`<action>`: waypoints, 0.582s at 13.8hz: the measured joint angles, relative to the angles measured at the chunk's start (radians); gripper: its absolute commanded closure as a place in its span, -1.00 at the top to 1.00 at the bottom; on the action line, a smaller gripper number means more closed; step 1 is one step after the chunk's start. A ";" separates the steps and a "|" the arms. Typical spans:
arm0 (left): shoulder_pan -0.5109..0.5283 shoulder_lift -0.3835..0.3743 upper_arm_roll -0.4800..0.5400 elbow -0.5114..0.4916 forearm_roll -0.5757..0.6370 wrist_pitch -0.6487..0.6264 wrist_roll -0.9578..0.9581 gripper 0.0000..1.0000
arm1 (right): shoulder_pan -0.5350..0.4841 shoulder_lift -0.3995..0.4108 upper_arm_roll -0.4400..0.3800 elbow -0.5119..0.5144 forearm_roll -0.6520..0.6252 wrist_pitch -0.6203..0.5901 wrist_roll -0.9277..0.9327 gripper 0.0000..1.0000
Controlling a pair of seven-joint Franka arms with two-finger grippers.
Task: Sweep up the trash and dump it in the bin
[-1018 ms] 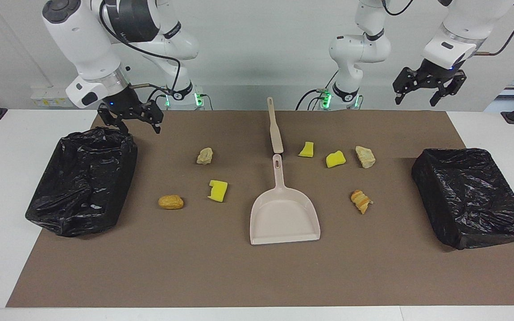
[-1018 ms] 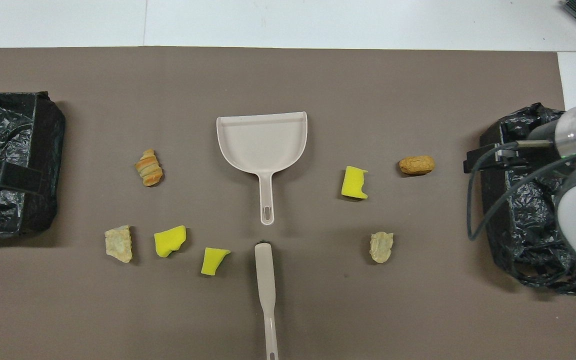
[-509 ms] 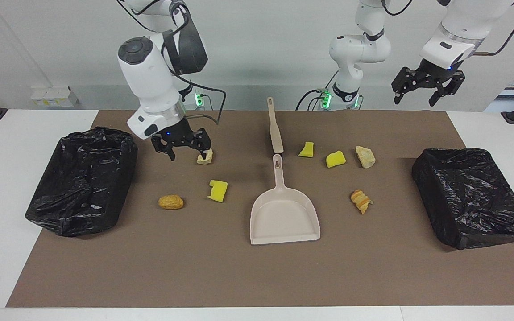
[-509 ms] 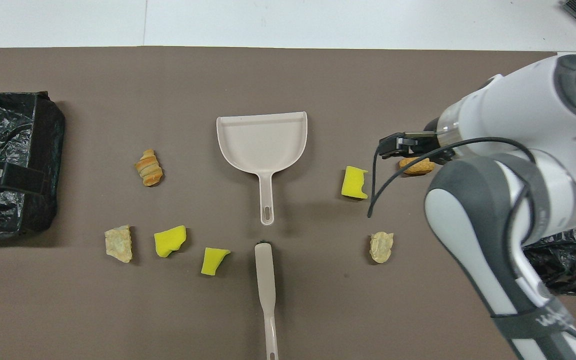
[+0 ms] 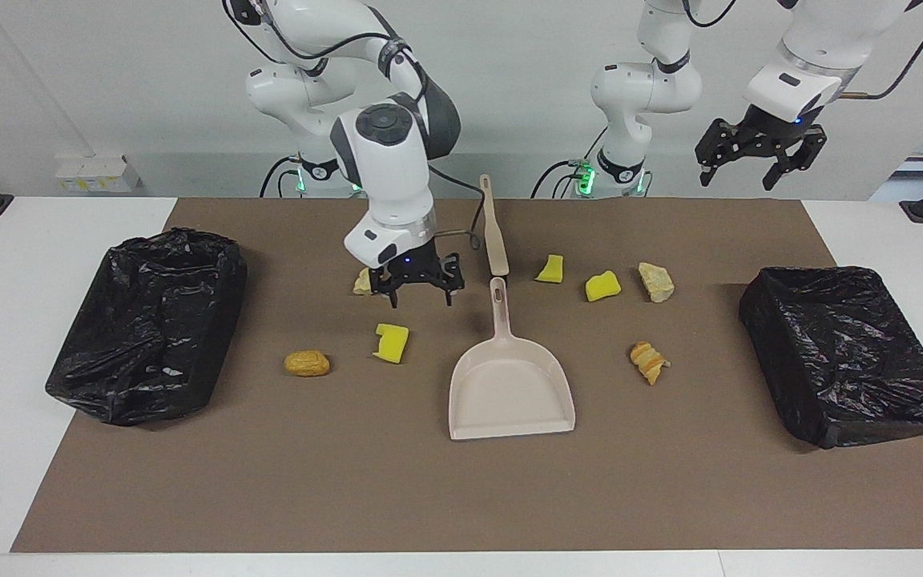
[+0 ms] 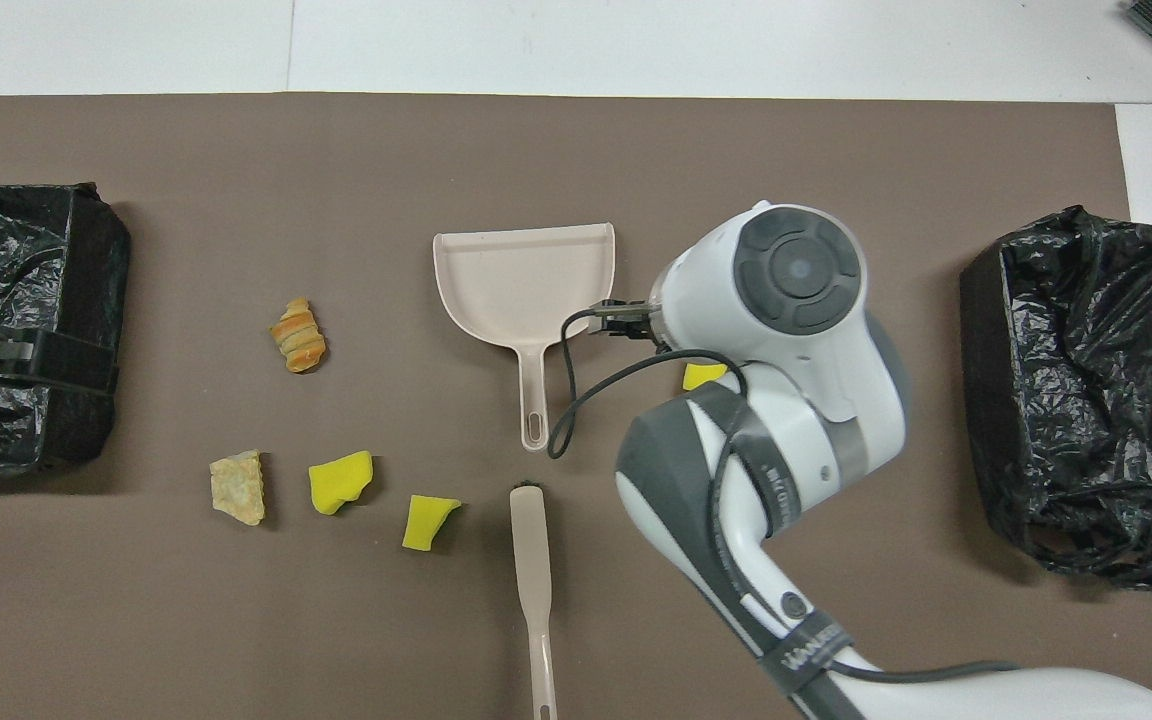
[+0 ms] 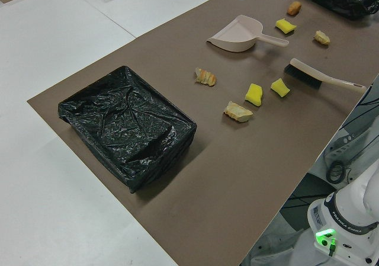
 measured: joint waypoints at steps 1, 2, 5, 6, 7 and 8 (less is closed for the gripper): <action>-0.016 -0.010 -0.012 -0.016 -0.002 0.000 -0.030 1.00 | 0.032 0.024 0.000 0.007 -0.015 0.011 0.037 1.00; -0.044 -0.025 -0.021 -0.041 -0.003 0.000 -0.060 1.00 | 0.064 0.049 -0.001 0.013 -0.031 0.026 0.072 1.00; -0.156 -0.090 -0.032 -0.158 -0.004 0.010 -0.144 1.00 | 0.147 0.121 -0.001 0.019 -0.094 0.074 0.191 1.00; -0.183 -0.114 -0.033 -0.202 -0.006 0.025 -0.166 1.00 | 0.166 0.138 -0.001 0.023 -0.106 0.077 0.201 1.00; -0.205 -0.139 -0.034 -0.247 -0.009 0.042 -0.183 1.00 | 0.180 0.150 -0.001 0.026 -0.114 0.077 0.205 0.98; -0.220 -0.163 -0.035 -0.285 -0.014 0.053 -0.191 1.00 | 0.186 0.154 -0.001 0.030 -0.122 0.077 0.205 0.81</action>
